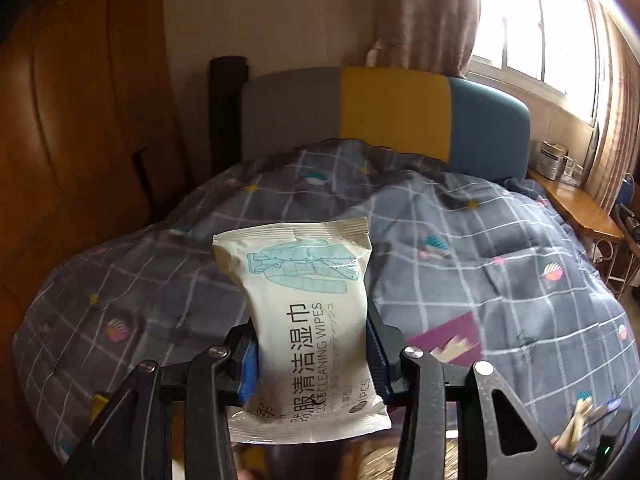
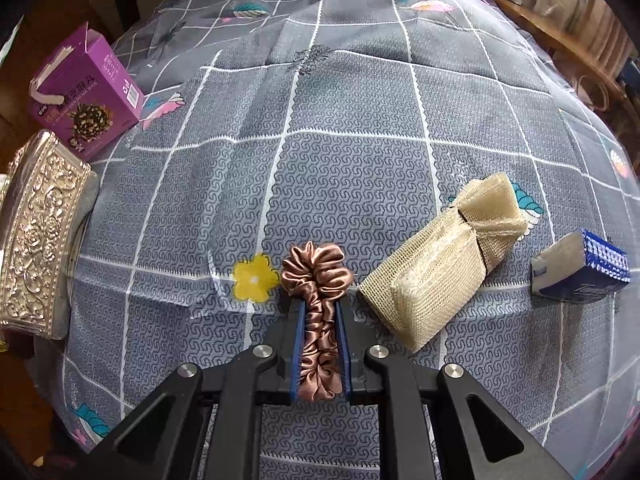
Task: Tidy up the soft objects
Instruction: 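Carry the white wipes pack into the gold tray with the left tool and release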
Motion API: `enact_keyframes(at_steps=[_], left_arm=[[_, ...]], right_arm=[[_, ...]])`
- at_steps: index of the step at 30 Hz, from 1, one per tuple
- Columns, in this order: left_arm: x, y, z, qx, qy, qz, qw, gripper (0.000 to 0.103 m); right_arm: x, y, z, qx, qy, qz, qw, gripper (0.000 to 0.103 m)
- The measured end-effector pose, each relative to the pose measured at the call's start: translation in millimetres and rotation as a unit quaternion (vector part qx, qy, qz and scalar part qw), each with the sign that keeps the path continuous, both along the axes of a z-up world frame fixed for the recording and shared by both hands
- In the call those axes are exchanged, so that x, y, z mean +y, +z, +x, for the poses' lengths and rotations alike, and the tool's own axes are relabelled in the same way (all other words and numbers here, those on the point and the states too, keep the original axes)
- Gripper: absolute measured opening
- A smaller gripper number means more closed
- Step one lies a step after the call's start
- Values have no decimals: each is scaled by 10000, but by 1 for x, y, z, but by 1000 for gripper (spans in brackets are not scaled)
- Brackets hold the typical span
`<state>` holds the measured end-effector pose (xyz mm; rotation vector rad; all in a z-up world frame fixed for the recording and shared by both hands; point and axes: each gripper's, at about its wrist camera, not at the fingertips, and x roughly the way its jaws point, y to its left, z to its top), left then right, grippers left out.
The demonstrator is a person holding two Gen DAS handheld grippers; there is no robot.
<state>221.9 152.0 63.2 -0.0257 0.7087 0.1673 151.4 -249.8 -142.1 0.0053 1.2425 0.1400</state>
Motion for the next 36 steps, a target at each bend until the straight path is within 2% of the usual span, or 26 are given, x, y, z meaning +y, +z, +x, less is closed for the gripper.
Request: enact_keyframes(at_steps=[4,8,12,16,29,36], left_arm=[[30,-27,-45,71,133,-166,9997,44],[44,-53,-88,87,296,-333,9990,44],[47,-69,-120,48,395,-337,9986,44],[49,-76,-148,-35,422,-344,9985,44],[57,-89,-177,32,367,-466,9982,44],[66,-92,-184,17,422,-456,9981,44]], right_arm=[[8,0,-1,-105,170,-271,9994,15],[9,0,-1,-127,166,-305,9993,15],[18,0,-10,-235,337,-484,9980,17],[19,-3,-9,-220,258,-482,9983,17],[43,-2,-22,-360,402,-844,9950,17],[45,-2,-24,-385,415,-859,9947,17]])
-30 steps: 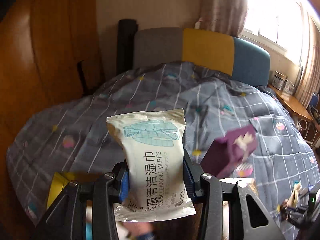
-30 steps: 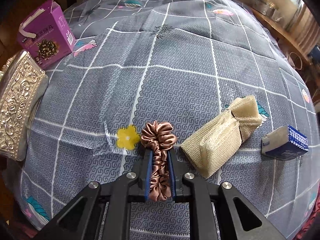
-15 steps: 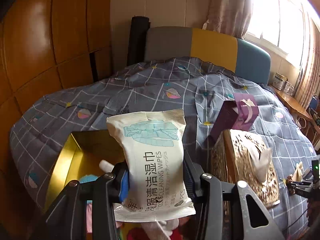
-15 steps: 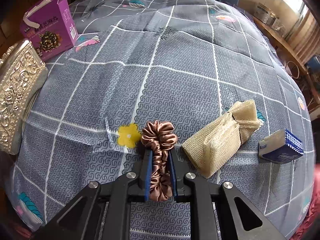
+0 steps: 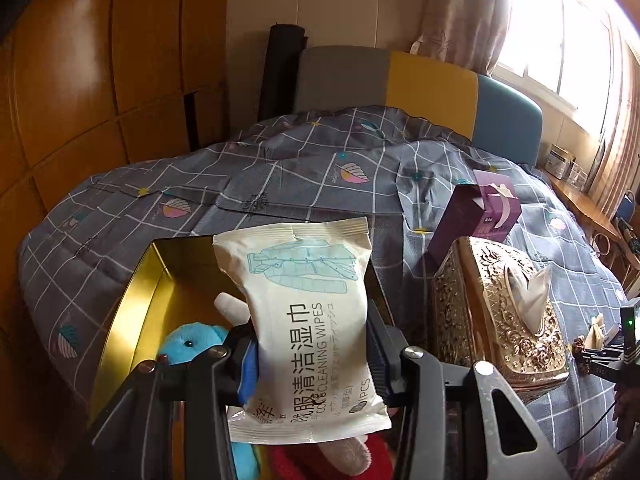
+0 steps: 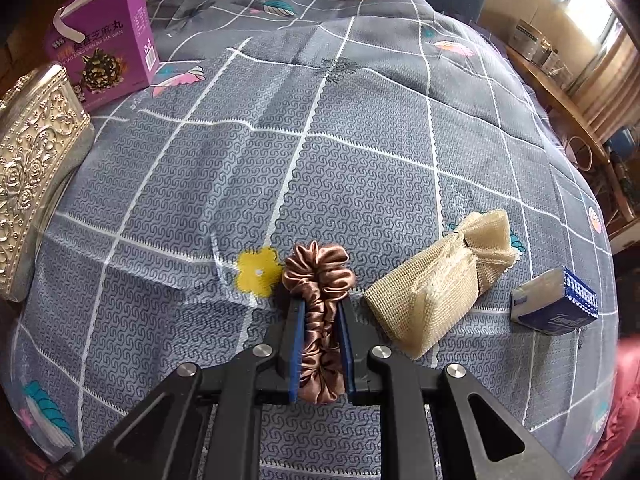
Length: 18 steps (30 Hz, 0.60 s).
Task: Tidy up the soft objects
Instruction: 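Carry the white wipes pack into the gold tray with the left tool and release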
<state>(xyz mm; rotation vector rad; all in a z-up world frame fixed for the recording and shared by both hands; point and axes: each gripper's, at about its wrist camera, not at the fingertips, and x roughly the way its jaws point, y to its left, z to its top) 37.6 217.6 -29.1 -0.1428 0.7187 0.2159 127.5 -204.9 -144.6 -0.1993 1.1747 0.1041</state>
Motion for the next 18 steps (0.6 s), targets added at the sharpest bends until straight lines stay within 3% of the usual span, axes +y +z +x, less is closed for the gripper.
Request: enact_keyframes(at_steps=[18], left_arm=[[33,-19,-27,268,362,32,9990,44]], right_arm=[[0,1,0,-38,106,-78,9999,17]])
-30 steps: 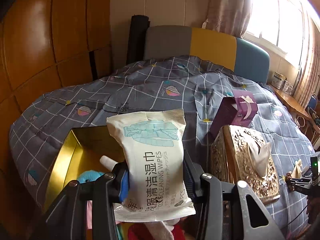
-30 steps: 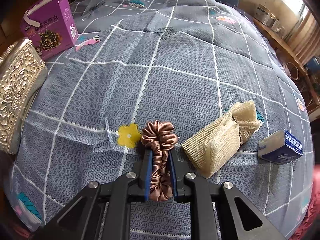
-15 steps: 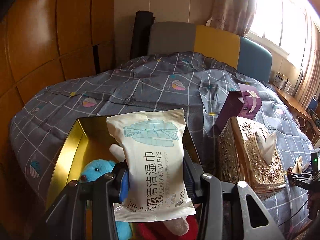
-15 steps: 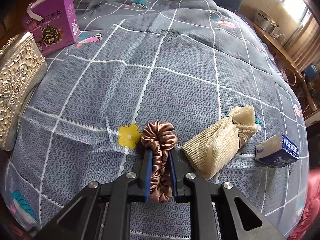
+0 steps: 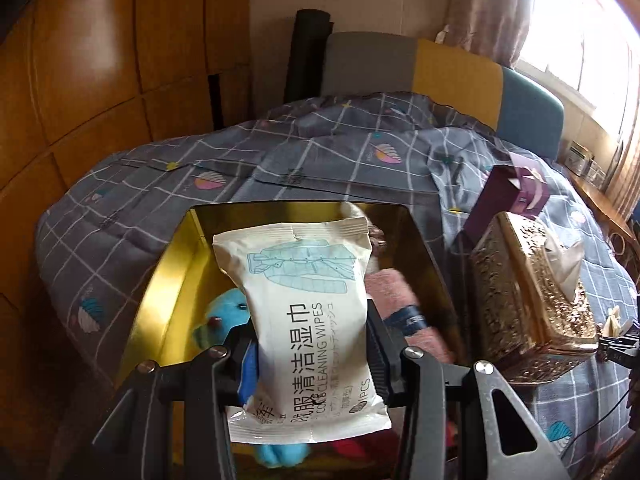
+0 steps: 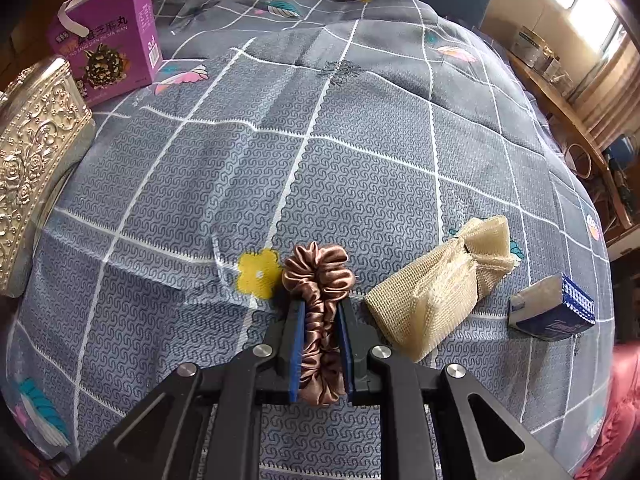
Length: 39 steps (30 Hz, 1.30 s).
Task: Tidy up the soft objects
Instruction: 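Carry the white wipes pack into the gold tray with the left tool and release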
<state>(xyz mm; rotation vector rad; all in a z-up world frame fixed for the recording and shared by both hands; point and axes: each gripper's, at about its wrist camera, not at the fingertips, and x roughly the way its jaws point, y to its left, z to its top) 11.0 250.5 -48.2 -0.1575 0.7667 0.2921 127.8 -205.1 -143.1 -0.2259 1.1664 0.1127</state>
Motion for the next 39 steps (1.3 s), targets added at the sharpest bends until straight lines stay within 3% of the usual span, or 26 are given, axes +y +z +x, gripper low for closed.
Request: enact_keyframes(at_steps=[5,7,11,22,28,33,36,39], left_arm=[[21,2,-12,-24,214,-116,9997,44],[37,0,-18,-12,338,-553,9979,44],[56,-7,-23,66,599,-972,9934,44],[34,-27,1,459,198,-1102,9926,44],[31,-44,47,730,247,-770,9941,44],[38,-66,79,1129,380,-190,9927,45],[45,-76,81,1291,435,-365,9900,47],[37,-69,70,1103,429,-302,9925,49]], right_arm=[[2,1,-2,-10,26,-32,10000,17],[2,1,-2,-15,40,-52,10000,17],[3,1,-2,-17,40,-61,10000,17],[3,2,-3,-31,97,-120,9999,17],[3,2,-3,-32,98,-115,9999,17],[3,2,-3,-29,97,-112,9999,17],[3,2,-3,-31,94,-110,9999,17],[2,2,-3,-27,86,-95,9999,17]])
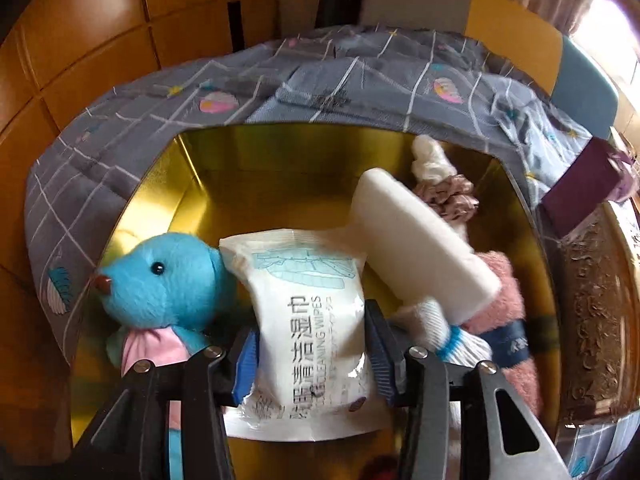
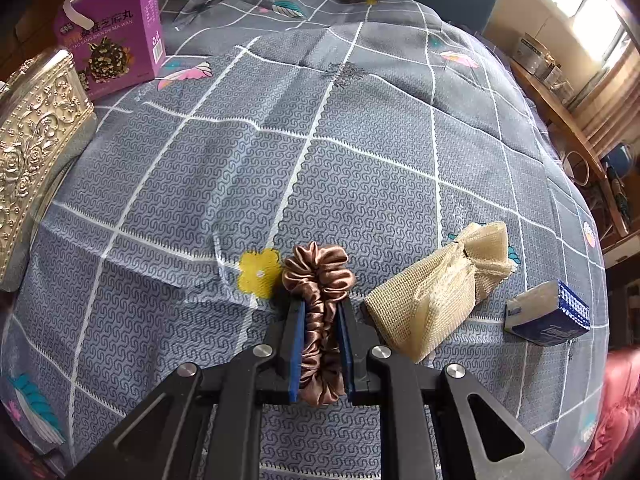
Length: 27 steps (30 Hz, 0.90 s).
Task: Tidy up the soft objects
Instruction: 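Carry the white wipes pack into the gold tray with the left tool and release, then carry the brown scrunchie into the gold tray with the right tool and release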
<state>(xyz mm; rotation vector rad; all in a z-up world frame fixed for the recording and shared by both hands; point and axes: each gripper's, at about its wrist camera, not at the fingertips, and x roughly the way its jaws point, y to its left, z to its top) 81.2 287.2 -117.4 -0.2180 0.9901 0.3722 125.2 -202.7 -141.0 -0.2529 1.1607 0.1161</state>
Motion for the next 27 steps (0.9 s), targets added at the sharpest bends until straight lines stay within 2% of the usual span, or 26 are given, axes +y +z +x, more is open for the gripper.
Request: enact_keyframes(at_steps=[3,13,19,27], left_arm=[[-12,14,-13,-290,-97,164,9994,57],[-41,58,-37,-871,-447,302,9947,60],[-56,75,-49,-1031,-619,303,9923,60],[-68,82,-65,-1116,-791,273,9902,60]], right_arm=[[0,-1,0,2,-11,17,10000,17],[-1,-1,0,-4,-11,18,10000,17],[-1,-2,0,-3,-13,21,10000,17],[-2,-1,1,21,-87,98,9999,17]])
